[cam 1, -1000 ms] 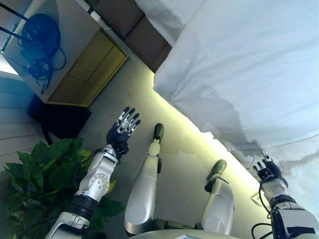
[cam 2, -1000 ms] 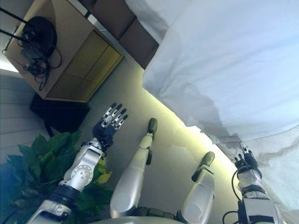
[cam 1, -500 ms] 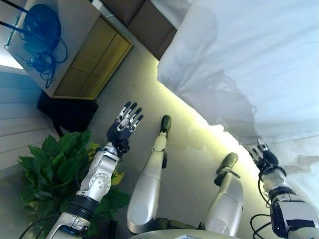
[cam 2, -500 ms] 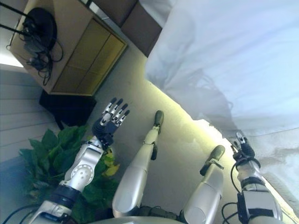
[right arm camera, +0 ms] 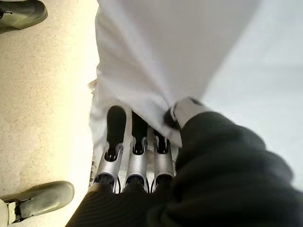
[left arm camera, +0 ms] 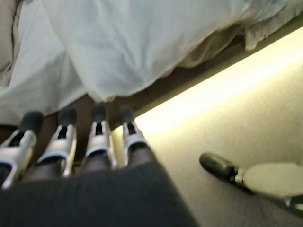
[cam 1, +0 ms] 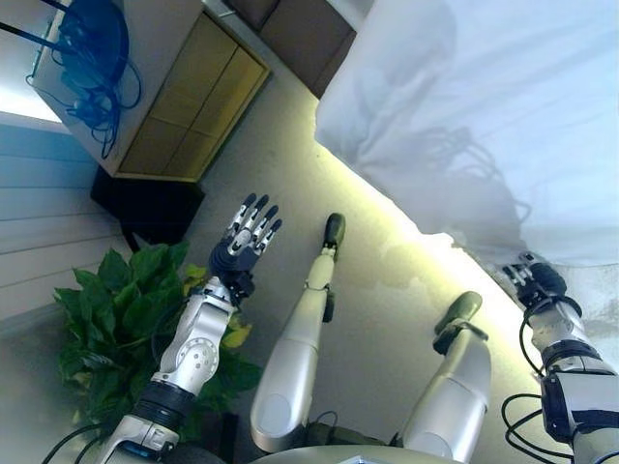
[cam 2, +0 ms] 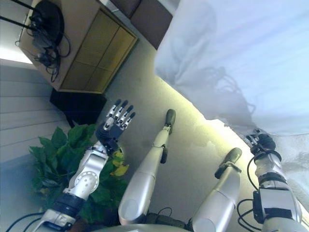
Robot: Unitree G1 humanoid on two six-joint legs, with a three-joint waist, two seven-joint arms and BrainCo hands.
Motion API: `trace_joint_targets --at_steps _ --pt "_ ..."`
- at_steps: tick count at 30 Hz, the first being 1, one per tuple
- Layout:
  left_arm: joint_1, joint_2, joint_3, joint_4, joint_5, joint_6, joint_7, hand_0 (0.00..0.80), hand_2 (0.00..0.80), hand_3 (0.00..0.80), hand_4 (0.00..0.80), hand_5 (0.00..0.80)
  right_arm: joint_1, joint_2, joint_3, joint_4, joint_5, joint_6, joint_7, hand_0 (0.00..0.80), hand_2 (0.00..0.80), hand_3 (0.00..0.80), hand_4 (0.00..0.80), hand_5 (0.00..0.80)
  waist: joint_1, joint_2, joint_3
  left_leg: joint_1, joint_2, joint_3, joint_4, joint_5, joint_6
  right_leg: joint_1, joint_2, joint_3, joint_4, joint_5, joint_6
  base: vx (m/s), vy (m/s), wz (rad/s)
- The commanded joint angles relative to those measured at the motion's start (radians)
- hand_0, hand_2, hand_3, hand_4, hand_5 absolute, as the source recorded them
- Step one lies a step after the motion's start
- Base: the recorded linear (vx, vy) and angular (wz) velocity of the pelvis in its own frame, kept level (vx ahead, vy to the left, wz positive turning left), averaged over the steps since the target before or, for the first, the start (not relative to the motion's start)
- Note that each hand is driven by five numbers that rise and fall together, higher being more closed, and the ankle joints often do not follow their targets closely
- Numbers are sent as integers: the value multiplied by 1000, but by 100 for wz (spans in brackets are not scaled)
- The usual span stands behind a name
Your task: Make the bed neatly
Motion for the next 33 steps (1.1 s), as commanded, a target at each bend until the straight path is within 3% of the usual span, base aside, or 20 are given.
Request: trace_joint_targets --at_steps 1,13,24,27,28,29,30,33 --pt "-46 -17 15 -43 -34 -41 -24 0 0 0 0 0 11 -60 -17 1 -18 7 10 800 800 800 800 800 1 22 40 4 19 15 137 -128 11 -80 1 2 -251 338 -6 0 0 0" --pt "-21 -21 36 -40 -57 -54 -35 0 0 0 0 0 152 -10 -32 57 -99 74 -62 800 800 800 800 800 -19 2 40 38 34 24 128 -135 3 -42 12 0 -265 343 -5 0 0 0" --pt "32 -4 77 -59 -76 -83 -58 0 0 0 0 0 342 38 -75 153 -110 219 -197 800 800 800 800 800 -49 -29 40 43 44 29 107 -139 3 -15 50 1 -314 351 0 -12 6 -1" --pt "45 8 88 -84 -92 -74 -52 0 0 0 0 0 374 45 -78 163 -172 210 -198 800 800 800 800 800 -55 -32 40 47 42 32 103 -140 6 -3 60 2 -333 354 1 -18 19 14" --pt "48 8 93 -97 -91 -66 -44 0 0 0 0 0 378 56 -73 150 -184 186 -191 605 605 605 605 605 -55 -33 40 49 41 33 103 -141 7 3 62 0 -338 354 1 0 0 0" --pt "52 8 97 -105 -91 -59 -43 0 0 0 0 0 375 62 -67 136 -191 173 -182 176 176 176 176 176 -54 -34 40 51 39 33 103 -143 9 6 63 -2 -341 354 -1 0 0 0" --pt "54 9 99 -109 -90 -54 -43 0 0 0 0 0 372 68 -63 125 -193 172 -179 0 0 0 0 0 -52 -35 40 51 38 32 104 -144 9 10 63 -4 -343 353 -1 -12 -13 -6" --pt "51 11 99 -104 -77 -46 -50 0 0 0 0 0 340 88 -33 92 -232 178 -149 0 0 0 0 0 -44 -42 40 58 39 33 101 -147 10 30 61 -18 -354 352 -3 -17 -37 -9"
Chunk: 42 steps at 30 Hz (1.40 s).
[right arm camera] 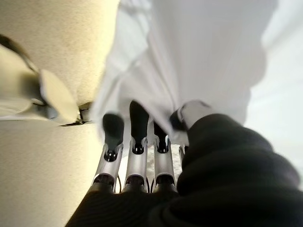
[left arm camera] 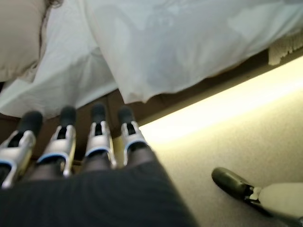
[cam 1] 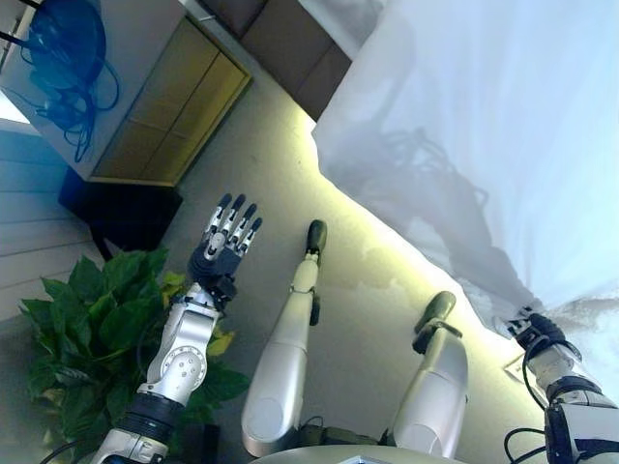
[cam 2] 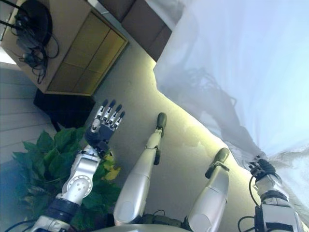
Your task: Make the bed neatly
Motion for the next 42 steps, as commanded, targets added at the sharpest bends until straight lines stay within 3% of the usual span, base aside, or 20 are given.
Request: trace_joint_targets --at_steps 1,6,10,15,19,22,25,31,37,42 --pt "-30 -23 46 -59 -5 -7 -29 0 0 0 0 0 139 22 29 70 -106 55 8 0 0 0 0 0 17 33 47 18 29 24 80 -112 -6 -51 29 -25 -263 336 -12 -17 -45 -13" --pt "-53 -28 38 -37 7 9 -22 0 0 0 0 0 98 35 101 75 -231 33 48 0 0 0 0 0 32 29 47 60 28 22 73 -115 -3 1 20 -44 -270 332 -14 8 -33 -7" --pt "-75 -14 51 -43 21 58 17 0 0 0 0 0 71 53 134 26 -147 -65 37 0 0 0 0 0 44 6 47 122 28 13 91 -133 -2 75 17 -59 -267 329 -22 29 -91 0" --pt "-116 26 80 6 36 129 71 0 0 0 0 0 78 59 104 -99 56 -245 178 0 0 0 0 0 39 -69 -18 216 73 15 104 -175 -17 194 49 -80 -295 323 -27 74 -172 0" --pt "-82 39 103 24 56 176 90 0 0 0 0 0 167 113 72 -333 238 -318 257 0 0 0 0 0 25 -134 -91 323 118 23 51 -184 -26 298 88 -84 -351 331 -28 115 -197 -6" --pt "-47 33 104 40 96 212 110 0 0 0 0 0 231 158 53 -489 334 -338 281 0 0 0 0 0 13 -162 -141 404 135 29 2 -180 -27 364 104 -83 -383 337 -29 107 -110 -19" --pt "-7 8 94 74 115 252 104 0 0 0 0 0 296 189 43 -603 366 -311 255 0 0 0 0 0 0 -174 -213 502 142 44 -55 -172 -26 445 107 -83 -420 340 -28 151 -3 2" --pt "88 -63 72 111 152 282 94 0 0 0 0 0 404 264 70 -683 326 -292 158 0 0 0 0 0 -18 -177 -325 644 161 84 -111 -170 -23 553 115 -71 -459 330 -26 127 51 -4" --pt "157 -100 94 143 151 277 77 0 0 0 0 0 499 325 53 -704 422 -307 174 0 0 0 0 0 -51 -162 -403 747 166 160 -203 -149 -15 624 137 -63 -510 321 -35 48 60 -16" --pt "160 -105 93 168 191 268 74 0 0 0 0 0 544 351 95 -745 341 -300 170 0 0 0 0 0 -73 -159 -441 773 162 186 -212 -152 -20 659 140 -66 -546 323 -38 9 31 -13"
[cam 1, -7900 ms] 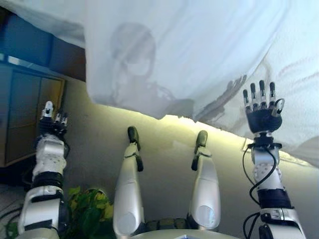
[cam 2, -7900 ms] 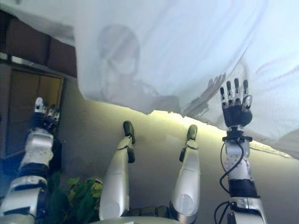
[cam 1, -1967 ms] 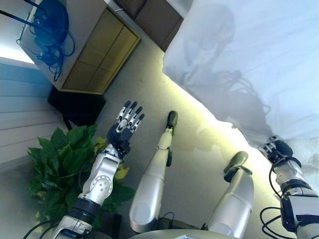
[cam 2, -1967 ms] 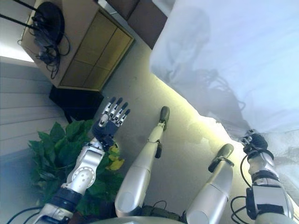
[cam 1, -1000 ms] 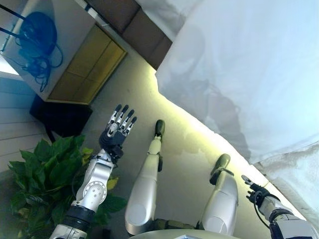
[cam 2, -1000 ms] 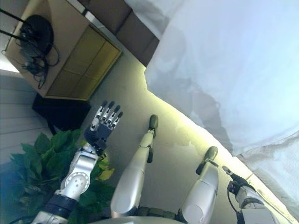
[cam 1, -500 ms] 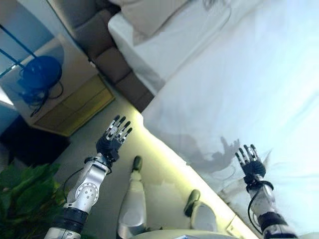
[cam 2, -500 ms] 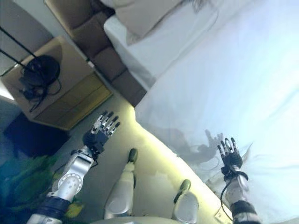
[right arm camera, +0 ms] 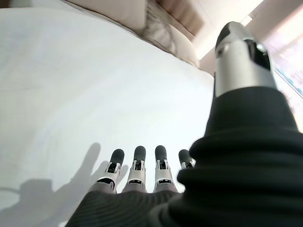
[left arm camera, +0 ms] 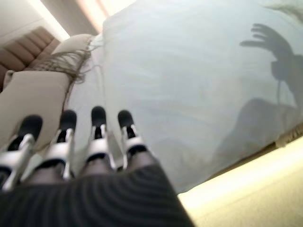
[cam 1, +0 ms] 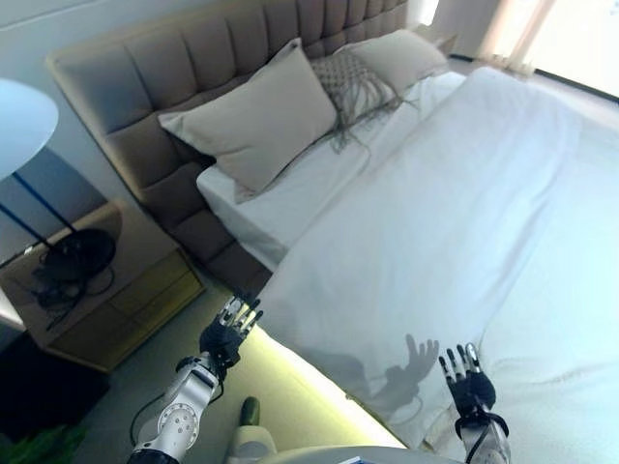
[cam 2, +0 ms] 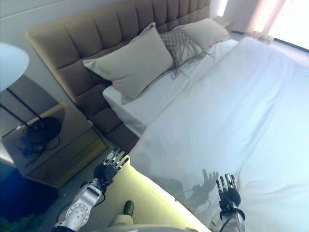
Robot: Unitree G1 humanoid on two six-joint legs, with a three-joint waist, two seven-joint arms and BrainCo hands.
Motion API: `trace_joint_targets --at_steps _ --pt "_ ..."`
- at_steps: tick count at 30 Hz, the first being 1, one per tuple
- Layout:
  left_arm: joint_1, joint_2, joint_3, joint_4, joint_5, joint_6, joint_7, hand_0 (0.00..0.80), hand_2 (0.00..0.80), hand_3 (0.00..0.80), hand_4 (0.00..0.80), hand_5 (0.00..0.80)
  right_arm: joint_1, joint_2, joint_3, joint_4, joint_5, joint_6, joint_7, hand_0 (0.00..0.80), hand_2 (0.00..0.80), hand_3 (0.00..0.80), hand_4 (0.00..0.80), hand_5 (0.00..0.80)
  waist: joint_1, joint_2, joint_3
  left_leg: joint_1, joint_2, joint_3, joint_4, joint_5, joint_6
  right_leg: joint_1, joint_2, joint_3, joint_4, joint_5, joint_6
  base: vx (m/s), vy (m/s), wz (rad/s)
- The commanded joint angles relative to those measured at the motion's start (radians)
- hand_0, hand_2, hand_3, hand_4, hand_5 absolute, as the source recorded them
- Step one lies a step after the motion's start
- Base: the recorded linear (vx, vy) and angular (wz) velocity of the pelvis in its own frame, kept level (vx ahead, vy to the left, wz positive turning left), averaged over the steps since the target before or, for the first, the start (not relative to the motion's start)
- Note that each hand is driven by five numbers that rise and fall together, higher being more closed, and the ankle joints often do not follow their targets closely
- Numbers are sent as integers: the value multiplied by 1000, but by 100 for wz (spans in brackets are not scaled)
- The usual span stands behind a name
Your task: Make the bed neatly
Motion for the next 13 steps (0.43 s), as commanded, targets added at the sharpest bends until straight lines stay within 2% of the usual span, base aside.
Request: trace_joint_targets --at_steps 1,6,13 --pt "-56 -29 25 -17 33 -22 -40 0 0 0 0 0 -3 -2 -13 -133 -62 -18 16 0 0 0 0 0 6 12 8 120 28 81 16 -79 55 -73 -26 -5 -31 200 -7 12 44 -14" --pt "-42 -28 29 -29 58 -14 -56 0 0 0 0 0 4 -15 21 -165 -132 -11 -21 0 0 0 0 0 0 12 4 133 30 92 34 -87 59 -70 -28 11 -10 182 -14 16 36 -14" --pt "-18 -21 70 -26 30 13 -50 0 0 0 0 0 14 -26 29 -188 -151 8 -34 0 0 0 0 0 2 11 -4 146 33 93 29 -89 58 -58 -28 15 -21 183 -13 0 0 0"
